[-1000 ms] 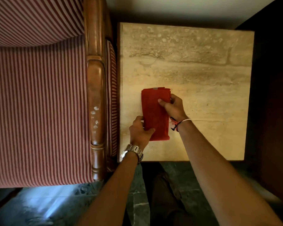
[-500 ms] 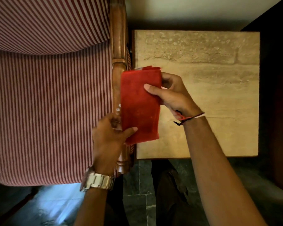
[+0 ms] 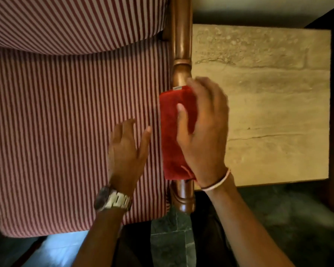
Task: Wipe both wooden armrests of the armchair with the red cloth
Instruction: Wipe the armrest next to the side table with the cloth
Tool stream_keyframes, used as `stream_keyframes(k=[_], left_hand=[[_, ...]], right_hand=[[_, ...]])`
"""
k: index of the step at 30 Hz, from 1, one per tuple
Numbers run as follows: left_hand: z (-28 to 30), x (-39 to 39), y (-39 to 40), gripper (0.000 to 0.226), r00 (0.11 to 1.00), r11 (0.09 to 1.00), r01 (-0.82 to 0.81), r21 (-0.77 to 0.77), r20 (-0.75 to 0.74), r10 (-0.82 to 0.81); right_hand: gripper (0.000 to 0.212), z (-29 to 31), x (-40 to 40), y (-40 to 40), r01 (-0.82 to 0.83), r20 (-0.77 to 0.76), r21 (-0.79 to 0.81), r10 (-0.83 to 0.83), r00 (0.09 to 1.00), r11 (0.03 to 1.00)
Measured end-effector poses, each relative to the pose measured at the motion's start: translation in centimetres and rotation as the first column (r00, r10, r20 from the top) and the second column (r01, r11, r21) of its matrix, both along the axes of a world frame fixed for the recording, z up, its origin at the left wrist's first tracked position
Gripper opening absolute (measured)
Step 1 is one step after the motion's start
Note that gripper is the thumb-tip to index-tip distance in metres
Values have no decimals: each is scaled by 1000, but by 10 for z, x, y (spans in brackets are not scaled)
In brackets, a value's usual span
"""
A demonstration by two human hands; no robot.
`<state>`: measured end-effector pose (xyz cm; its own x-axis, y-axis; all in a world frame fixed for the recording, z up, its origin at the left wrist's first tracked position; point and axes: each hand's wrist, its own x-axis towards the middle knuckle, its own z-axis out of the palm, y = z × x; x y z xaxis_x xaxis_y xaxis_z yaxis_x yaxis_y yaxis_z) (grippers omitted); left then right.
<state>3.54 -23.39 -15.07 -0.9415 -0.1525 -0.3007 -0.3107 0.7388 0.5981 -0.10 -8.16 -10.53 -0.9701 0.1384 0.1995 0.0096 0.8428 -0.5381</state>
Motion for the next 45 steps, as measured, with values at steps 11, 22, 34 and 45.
stream_keyframes(k=[11, 22, 34, 45], left_hand=[[-153, -20, -34, 65, 862, 768, 358, -531, -130, -491], [-160, 4, -30, 68, 901, 802, 208, -559, -209, -380], [-163, 3, -28, 69, 895, 796, 203, -571, -222, -388], [-164, 4, -29, 68, 897, 790, 203, -578, -215, -387]], right_hand=[[58, -54, 18, -11, -211, 220, 352, 139, 966, 912], [64, -49, 68, -10, -163, 296, 219, 94, 950, 962], [63, -56, 7, -14, -129, 204, 314, 66, 977, 941], [63, -52, -96, -15, -113, 158, 316, 65, 985, 942]])
